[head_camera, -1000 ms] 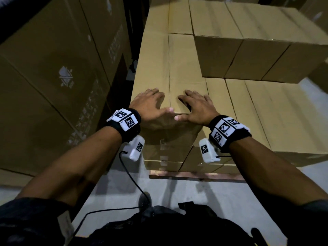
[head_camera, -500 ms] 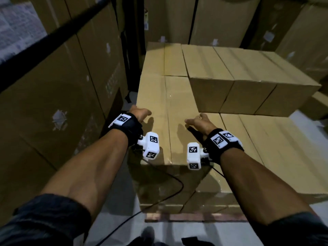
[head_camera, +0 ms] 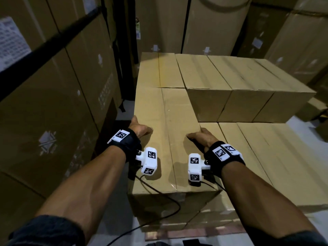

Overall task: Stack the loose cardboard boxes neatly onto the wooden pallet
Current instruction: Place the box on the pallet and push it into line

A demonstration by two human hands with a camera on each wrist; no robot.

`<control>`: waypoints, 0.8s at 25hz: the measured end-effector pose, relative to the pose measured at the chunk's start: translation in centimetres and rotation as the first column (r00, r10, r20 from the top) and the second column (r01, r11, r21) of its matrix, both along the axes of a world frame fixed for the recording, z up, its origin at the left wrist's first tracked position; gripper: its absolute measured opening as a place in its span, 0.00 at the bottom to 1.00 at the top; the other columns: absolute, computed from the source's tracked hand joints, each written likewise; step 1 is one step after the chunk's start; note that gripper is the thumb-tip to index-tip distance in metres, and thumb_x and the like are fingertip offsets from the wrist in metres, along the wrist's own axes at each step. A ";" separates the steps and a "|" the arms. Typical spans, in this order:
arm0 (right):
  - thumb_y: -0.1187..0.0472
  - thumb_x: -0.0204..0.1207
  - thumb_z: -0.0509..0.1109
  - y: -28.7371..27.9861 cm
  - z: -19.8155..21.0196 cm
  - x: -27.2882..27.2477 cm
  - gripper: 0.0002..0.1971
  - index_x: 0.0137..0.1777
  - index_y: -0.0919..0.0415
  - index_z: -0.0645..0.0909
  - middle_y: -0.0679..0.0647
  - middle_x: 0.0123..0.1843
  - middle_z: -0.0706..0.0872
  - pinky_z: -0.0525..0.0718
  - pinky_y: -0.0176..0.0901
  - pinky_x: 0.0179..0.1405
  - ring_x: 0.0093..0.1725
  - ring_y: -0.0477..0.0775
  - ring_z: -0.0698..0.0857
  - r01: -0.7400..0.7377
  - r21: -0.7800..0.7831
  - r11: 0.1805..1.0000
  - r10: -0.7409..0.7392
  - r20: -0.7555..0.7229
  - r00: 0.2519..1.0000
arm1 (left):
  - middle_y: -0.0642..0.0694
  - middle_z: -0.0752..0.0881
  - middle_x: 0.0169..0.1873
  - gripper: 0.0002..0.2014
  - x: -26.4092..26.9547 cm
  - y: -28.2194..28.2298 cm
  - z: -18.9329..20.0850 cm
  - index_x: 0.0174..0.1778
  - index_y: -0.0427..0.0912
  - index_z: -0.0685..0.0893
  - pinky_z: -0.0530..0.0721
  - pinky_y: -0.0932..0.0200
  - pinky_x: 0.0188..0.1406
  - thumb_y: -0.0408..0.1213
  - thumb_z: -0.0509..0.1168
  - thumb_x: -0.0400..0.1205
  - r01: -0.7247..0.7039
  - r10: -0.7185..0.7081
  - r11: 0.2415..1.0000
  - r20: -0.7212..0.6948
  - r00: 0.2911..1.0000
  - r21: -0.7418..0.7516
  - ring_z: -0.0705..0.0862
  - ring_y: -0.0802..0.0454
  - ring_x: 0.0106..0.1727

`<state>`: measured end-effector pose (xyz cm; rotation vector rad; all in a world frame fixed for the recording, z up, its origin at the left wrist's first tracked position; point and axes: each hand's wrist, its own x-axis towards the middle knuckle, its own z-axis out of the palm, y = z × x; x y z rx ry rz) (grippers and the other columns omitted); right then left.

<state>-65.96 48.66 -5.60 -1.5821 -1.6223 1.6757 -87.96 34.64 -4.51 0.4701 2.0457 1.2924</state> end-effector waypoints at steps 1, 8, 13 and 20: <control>0.57 0.48 0.83 -0.5 0.4 0.1 0.39 0.63 0.62 0.76 0.62 0.61 0.88 0.85 0.60 0.66 0.59 0.63 0.88 0.013 0.001 1.000 -0.013 -0.025 1.000 | 0.36 0.78 0.71 0.45 -0.2 0.1 -0.2 0.83 0.35 0.60 0.77 0.45 0.73 0.28 0.78 0.73 -0.003 0.003 1.000 0.006 1.000 0.007 0.78 0.39 0.70; 0.69 0.70 0.80 -2.2 2.2 0.5 0.30 0.72 0.67 0.75 0.64 0.62 0.88 0.87 0.61 0.64 0.59 0.64 0.89 0.050 -0.028 0.998 -0.051 -0.069 0.996 | 0.39 0.83 0.63 0.39 -0.3 0.3 -0.7 0.78 0.37 0.67 0.81 0.49 0.65 0.26 0.77 0.73 0.015 -0.015 0.999 -0.002 1.000 0.035 0.82 0.40 0.63; 0.63 0.63 0.83 -2.6 2.3 0.5 0.43 0.79 0.64 0.69 0.61 0.69 0.84 0.85 0.58 0.68 0.64 0.62 0.85 0.043 -0.043 0.998 -0.045 -0.037 0.998 | 0.40 0.83 0.62 0.40 -0.5 -0.3 -1.3 0.79 0.38 0.66 0.82 0.53 0.58 0.25 0.77 0.72 -0.002 0.003 0.999 -0.011 1.000 0.038 0.83 0.42 0.61; 0.52 0.37 0.84 1.7 -2.8 -0.2 0.63 0.81 0.57 0.68 0.58 0.73 0.82 0.85 0.57 0.67 0.67 0.61 0.85 0.034 -0.028 0.999 -0.036 -0.054 0.998 | 0.38 0.83 0.63 0.41 -0.7 -0.1 -0.9 0.80 0.37 0.66 0.80 0.54 0.52 0.25 0.77 0.72 -0.011 0.012 1.000 -0.010 1.000 0.010 0.82 0.41 0.61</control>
